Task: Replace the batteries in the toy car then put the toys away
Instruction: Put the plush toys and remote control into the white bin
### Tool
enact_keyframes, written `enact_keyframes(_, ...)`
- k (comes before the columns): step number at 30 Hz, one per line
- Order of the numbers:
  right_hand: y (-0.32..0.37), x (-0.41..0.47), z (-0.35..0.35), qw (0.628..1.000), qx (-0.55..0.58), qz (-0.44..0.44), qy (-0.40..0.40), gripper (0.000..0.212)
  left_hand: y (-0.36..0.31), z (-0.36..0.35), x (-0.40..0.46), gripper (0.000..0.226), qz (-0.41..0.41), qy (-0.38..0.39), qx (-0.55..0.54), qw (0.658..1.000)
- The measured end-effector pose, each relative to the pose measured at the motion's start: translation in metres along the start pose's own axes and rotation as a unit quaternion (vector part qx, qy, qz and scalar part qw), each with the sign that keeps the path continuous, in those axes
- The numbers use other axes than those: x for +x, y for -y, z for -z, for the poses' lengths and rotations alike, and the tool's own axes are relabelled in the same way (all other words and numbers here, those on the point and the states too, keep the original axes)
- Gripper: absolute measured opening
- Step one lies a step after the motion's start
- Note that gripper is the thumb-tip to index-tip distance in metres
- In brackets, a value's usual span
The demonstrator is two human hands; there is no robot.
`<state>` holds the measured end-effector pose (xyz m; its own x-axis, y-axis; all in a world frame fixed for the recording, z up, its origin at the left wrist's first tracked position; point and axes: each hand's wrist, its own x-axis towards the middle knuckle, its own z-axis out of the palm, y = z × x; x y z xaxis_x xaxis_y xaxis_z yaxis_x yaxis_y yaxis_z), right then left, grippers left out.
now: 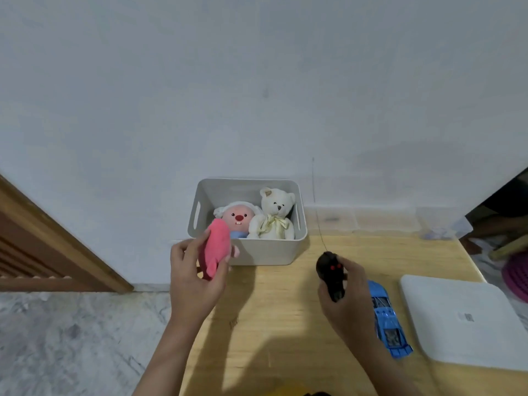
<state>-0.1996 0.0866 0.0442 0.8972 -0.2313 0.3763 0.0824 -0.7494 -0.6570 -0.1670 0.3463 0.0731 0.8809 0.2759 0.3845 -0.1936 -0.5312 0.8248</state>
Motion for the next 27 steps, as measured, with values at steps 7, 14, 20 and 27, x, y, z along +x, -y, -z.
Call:
enact_keyframes(7, 0.037, 0.079, -0.02, 0.987, -0.007, 0.136, 0.088, 0.052, -0.007, -0.022, 0.083, 0.055, 0.006, 0.006, 0.013, 1.0)
enact_keyframes(14, 0.059, 0.14, -0.044, 0.957, -0.069, 0.113, 0.258, 0.034, 0.011, -0.041, 0.12, 0.052, 0.048, 0.063, 0.068, 0.995)
enact_keyframes(20, 0.063, 0.162, -0.056, 0.911, -0.203, 0.097, 0.346, 0.028, 0.022, -0.046, 0.121, 0.047, 0.083, 0.092, 0.152, 0.981)
enact_keyframes(27, 0.064, 0.158, -0.076, 0.926, -0.108, 0.082, 0.353, 0.037, 0.028, -0.05, 0.124, 0.042, 0.087, 0.164, 0.221, 0.958)
